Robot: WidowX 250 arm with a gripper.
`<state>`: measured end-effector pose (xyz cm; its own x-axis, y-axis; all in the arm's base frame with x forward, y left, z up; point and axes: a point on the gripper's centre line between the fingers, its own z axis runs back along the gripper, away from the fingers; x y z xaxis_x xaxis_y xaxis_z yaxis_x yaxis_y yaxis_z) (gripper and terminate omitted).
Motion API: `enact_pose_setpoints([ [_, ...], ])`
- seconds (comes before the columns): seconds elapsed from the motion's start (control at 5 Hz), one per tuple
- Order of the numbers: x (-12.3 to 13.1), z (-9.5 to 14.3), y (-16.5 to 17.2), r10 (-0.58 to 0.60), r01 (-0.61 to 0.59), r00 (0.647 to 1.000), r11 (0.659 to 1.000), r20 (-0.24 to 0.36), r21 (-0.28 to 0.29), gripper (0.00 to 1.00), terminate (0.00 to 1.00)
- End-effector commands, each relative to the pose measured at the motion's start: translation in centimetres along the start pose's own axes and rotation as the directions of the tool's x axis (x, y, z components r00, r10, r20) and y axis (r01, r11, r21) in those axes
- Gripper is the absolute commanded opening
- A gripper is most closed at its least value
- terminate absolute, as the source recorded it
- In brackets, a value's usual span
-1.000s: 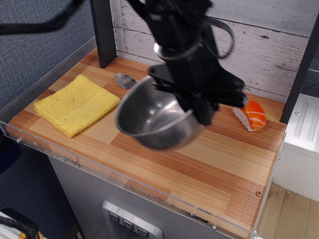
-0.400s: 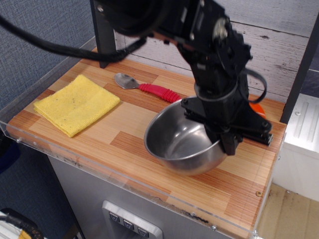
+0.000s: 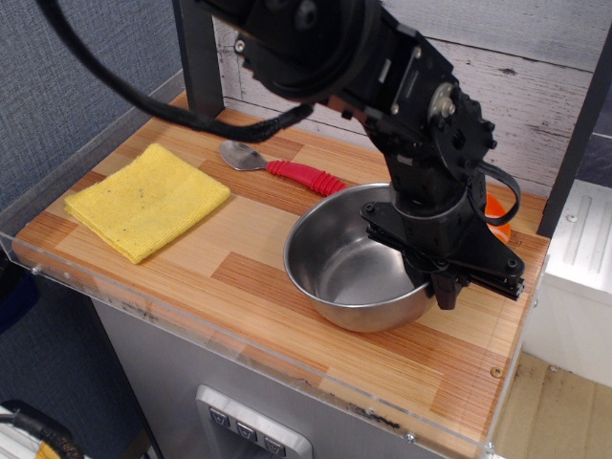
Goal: Move the bowl over to the right side of the counter.
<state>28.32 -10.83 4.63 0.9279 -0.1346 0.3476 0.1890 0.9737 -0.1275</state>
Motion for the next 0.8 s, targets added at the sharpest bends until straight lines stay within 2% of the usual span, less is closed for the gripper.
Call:
enact_pose_setpoints([
  [0.0,-0.18,0.37,0.26,0.031,-0.031,0.999,0.999,-0.011,0.011,1.00,0.00],
  [0.6,-0.41,0.99,1.25,0.030,-0.029,0.999,0.999,-0.019,0.036,1.00,0.00],
])
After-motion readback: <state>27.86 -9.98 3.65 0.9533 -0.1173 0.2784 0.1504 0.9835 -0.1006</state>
